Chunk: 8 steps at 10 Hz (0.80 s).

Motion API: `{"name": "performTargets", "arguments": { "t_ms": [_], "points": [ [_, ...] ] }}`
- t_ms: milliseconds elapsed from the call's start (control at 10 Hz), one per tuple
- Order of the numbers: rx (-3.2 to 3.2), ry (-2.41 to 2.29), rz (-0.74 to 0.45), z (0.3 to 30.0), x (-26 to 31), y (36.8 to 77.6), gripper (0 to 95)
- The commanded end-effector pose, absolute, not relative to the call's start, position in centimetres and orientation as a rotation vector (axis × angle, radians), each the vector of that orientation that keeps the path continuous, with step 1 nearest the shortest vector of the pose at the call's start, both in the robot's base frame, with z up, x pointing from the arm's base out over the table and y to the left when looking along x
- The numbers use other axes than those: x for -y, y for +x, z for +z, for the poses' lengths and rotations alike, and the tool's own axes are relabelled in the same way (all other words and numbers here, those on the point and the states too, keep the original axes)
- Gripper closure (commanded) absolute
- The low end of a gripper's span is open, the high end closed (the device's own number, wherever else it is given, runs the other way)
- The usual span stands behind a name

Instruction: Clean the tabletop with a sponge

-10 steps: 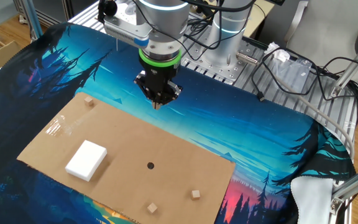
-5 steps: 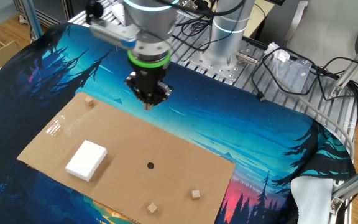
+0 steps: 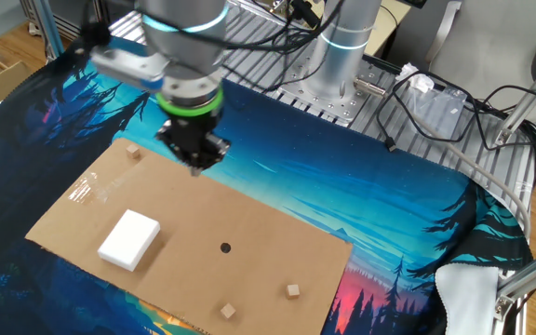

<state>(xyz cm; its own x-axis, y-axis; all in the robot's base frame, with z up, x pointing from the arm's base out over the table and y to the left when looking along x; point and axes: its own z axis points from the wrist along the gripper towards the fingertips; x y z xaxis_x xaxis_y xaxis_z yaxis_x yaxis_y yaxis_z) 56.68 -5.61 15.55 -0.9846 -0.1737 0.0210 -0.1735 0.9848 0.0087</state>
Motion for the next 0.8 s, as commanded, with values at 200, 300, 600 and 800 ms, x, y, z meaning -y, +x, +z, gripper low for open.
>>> {"name": "performTargets", "arguments": {
  "t_ms": [200,300,600,800],
  "points": [
    [3.1,0.324,-0.008,15.3,6.7,58.8,95.0],
    [3.098,0.342,-0.006,15.1,7.1,59.5,95.0],
    [3.094,0.378,-0.014,14.3,8.6,61.6,95.0],
    [3.094,0.372,-0.021,13.9,9.2,62.4,95.0]
  ]
}}
